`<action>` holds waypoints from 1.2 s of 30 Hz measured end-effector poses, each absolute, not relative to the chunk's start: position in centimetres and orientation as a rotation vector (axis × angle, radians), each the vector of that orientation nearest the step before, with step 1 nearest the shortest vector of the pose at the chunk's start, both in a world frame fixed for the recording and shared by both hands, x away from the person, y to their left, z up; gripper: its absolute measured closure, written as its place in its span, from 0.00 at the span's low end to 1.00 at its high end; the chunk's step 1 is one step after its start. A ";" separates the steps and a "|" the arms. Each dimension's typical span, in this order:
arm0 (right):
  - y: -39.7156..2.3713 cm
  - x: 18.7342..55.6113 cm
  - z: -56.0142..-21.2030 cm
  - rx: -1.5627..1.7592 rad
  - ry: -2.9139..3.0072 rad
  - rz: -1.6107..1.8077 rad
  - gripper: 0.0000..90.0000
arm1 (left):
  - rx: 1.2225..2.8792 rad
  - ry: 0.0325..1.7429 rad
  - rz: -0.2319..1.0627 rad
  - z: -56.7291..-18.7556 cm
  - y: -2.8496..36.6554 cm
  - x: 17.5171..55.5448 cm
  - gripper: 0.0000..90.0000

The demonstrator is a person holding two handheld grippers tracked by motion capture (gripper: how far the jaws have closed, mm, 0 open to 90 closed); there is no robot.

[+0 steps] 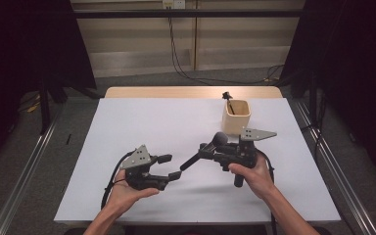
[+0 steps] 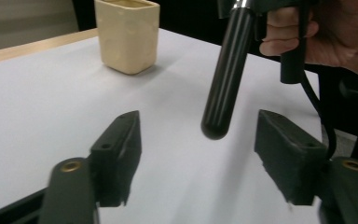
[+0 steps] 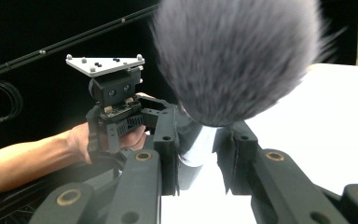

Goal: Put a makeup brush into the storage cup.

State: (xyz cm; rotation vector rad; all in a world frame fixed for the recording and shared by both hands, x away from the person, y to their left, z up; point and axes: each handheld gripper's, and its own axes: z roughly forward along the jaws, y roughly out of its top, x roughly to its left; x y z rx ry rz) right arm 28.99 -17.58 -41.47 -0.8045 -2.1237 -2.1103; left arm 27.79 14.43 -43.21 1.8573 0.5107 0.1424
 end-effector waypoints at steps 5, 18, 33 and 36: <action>-18.0 28.9 -41.4 -0.823 -2.138 -2.110 0.79 | 1.871 0.578 0.177 -43.2 15.2 27.8 0.17; -19.1 28.7 -41.1 -0.857 -2.169 -2.107 0.79 | 1.818 0.687 0.349 -42.6 18.3 27.0 0.04; -20.5 28.7 -40.9 -0.940 -2.214 -2.103 0.79 | 1.747 0.803 0.424 -43.6 22.7 26.2 0.02; -21.0 28.8 -40.7 -0.949 -2.220 -2.109 0.79 | 1.737 0.831 0.439 -43.8 23.4 25.9 0.02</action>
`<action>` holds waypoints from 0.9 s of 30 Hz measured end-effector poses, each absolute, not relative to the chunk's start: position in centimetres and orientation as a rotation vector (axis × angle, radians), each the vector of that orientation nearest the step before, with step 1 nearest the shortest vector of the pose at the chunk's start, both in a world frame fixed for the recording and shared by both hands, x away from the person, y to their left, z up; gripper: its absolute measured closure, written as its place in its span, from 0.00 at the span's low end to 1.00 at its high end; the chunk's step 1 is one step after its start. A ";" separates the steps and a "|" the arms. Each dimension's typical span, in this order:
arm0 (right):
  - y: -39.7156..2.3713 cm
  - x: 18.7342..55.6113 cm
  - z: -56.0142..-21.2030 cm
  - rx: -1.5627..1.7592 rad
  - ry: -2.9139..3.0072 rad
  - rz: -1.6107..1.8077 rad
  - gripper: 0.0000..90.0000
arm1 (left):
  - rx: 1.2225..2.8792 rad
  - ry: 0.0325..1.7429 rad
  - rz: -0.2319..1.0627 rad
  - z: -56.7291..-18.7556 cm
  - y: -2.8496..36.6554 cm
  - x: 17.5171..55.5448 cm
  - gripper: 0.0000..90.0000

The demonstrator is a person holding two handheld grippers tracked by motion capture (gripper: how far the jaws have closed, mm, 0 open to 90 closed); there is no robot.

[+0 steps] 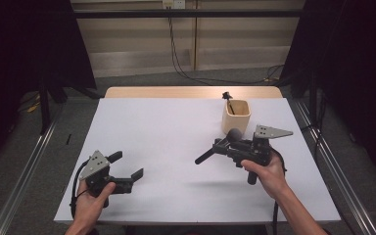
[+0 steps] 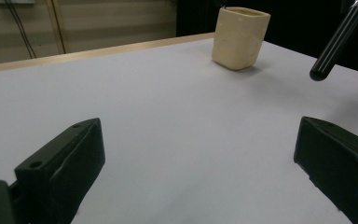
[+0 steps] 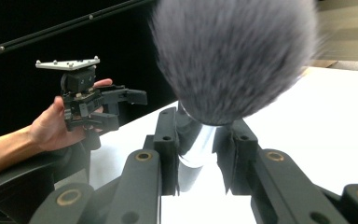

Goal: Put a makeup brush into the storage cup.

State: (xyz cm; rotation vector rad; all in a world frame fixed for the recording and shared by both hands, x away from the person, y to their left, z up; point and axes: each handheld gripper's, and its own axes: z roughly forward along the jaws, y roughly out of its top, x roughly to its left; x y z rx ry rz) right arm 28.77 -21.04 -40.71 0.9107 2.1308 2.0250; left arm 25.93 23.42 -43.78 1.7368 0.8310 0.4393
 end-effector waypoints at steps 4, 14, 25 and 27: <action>-21.8 28.8 -40.3 0.919 2.105 2.005 0.79 | 1.734 0.854 0.453 -44.0 24.0 25.6 0.02; -24.4 29.3 -38.9 0.971 2.036 1.925 0.79 | 1.702 0.852 0.453 -44.2 24.6 24.9 0.02; -26.8 30.5 -37.1 1.020 1.978 1.834 0.79 | 1.687 0.869 0.481 -44.3 25.0 25.0 0.02; -27.1 30.8 -36.8 1.023 1.968 1.823 0.79 | 1.680 0.872 0.485 -44.3 25.2 25.0 0.03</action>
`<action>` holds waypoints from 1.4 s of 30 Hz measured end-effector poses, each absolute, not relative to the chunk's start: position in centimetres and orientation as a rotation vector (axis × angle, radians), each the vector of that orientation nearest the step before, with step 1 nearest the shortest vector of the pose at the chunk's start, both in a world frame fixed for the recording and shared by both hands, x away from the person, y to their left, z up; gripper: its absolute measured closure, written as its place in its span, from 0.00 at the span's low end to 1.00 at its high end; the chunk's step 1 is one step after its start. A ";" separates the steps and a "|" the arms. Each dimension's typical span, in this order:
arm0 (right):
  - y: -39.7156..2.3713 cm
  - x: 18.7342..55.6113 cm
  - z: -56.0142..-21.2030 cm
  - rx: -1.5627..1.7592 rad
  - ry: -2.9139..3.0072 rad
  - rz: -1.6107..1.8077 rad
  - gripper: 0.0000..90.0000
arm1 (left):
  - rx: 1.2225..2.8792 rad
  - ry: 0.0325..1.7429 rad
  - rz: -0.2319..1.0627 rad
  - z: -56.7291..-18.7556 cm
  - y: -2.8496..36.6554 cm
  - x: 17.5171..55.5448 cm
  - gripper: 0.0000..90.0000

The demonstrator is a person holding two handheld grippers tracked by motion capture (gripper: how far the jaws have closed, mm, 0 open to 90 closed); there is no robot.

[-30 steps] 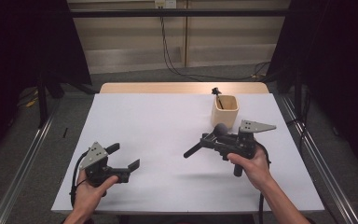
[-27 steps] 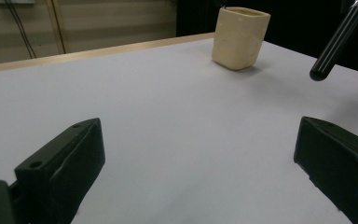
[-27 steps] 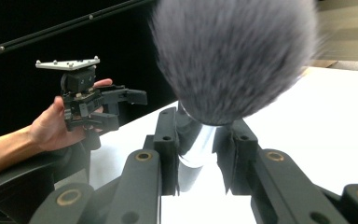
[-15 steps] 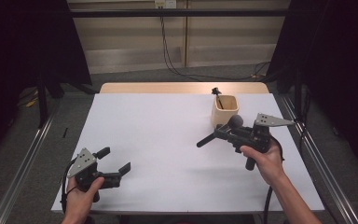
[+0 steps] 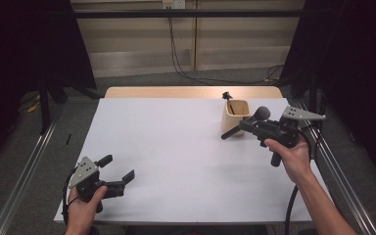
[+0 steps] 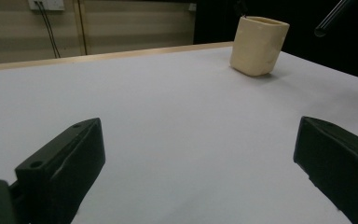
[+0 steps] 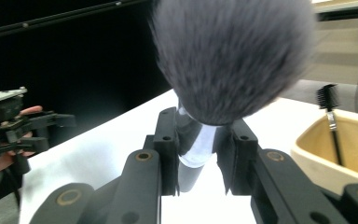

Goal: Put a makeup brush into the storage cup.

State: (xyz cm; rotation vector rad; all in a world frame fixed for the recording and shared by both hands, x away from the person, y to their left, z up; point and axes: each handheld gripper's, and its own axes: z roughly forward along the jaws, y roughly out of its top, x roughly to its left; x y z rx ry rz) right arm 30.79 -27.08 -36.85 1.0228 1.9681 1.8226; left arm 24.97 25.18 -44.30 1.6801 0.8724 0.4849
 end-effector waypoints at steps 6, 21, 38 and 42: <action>-27.8 31.6 -36.2 1.039 1.942 1.790 0.79 | 1.702 0.857 0.490 -44.3 25.2 24.6 0.03; -29.4 33.6 -34.9 1.077 1.875 1.730 0.79 | 1.661 0.892 0.537 -44.0 25.3 25.0 0.03; -30.1 36.5 -33.7 1.103 1.845 1.622 0.79 | 1.699 0.857 0.525 -44.2 25.2 24.6 0.03; -29.9 37.1 -33.8 1.105 1.846 1.609 0.79 | 1.698 0.837 0.519 -44.2 25.1 24.6 0.03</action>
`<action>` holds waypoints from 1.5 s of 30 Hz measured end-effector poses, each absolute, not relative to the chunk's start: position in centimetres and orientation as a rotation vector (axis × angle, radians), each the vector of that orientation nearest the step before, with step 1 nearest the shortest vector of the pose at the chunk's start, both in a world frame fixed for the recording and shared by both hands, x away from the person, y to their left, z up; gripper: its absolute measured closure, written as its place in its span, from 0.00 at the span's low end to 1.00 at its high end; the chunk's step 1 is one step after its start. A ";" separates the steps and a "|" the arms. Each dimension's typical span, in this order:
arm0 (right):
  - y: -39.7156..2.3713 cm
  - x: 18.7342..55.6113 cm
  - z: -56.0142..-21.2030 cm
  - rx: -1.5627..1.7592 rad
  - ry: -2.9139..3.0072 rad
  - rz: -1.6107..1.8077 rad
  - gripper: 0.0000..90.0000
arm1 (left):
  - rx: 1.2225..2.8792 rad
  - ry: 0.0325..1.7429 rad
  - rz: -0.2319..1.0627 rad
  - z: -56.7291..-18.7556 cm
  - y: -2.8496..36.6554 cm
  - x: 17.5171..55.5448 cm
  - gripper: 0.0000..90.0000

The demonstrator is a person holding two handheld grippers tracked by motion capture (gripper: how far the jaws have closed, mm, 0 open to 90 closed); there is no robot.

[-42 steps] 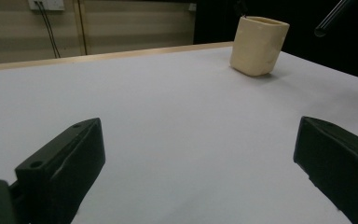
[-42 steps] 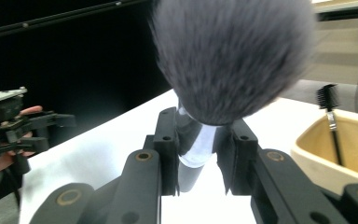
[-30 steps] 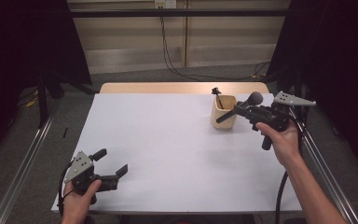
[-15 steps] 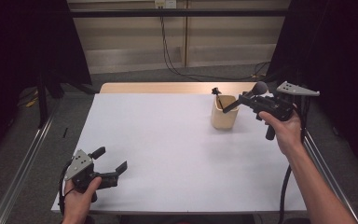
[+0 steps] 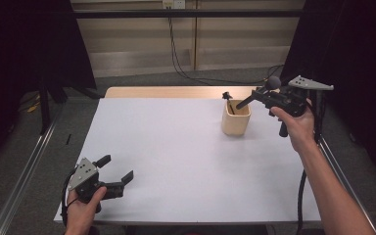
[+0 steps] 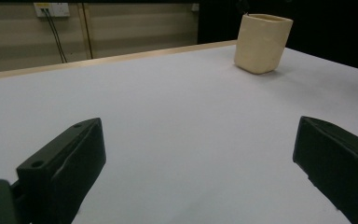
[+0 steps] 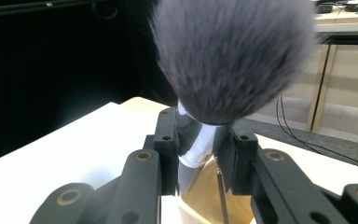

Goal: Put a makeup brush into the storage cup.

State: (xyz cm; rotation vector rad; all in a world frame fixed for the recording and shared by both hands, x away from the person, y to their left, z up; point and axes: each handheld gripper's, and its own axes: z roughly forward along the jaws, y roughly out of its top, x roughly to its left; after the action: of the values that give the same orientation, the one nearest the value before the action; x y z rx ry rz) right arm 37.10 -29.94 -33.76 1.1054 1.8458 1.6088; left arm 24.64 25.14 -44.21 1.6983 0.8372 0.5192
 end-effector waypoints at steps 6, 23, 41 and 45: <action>-29.6 37.8 -34.5 1.113 1.881 1.574 0.79 | 1.701 0.827 0.519 -44.2 25.2 24.6 0.03; -29.2 39.5 -36.2 1.159 1.933 1.481 0.79 | 1.700 0.822 0.512 -44.2 25.2 24.6 0.03; -29.0 40.2 -38.2 1.193 1.960 1.458 0.79 | 1.703 0.820 0.500 -44.3 25.1 24.6 0.03; -28.7 40.4 -38.6 1.201 1.967 1.456 0.79 | 1.702 0.819 0.498 -44.2 25.3 24.6 0.03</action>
State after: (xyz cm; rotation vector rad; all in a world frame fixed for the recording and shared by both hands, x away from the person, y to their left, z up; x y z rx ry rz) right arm 40.45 -28.71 -38.62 1.2007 1.9667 1.4559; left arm 24.63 25.25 -44.24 1.7020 0.8191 0.4975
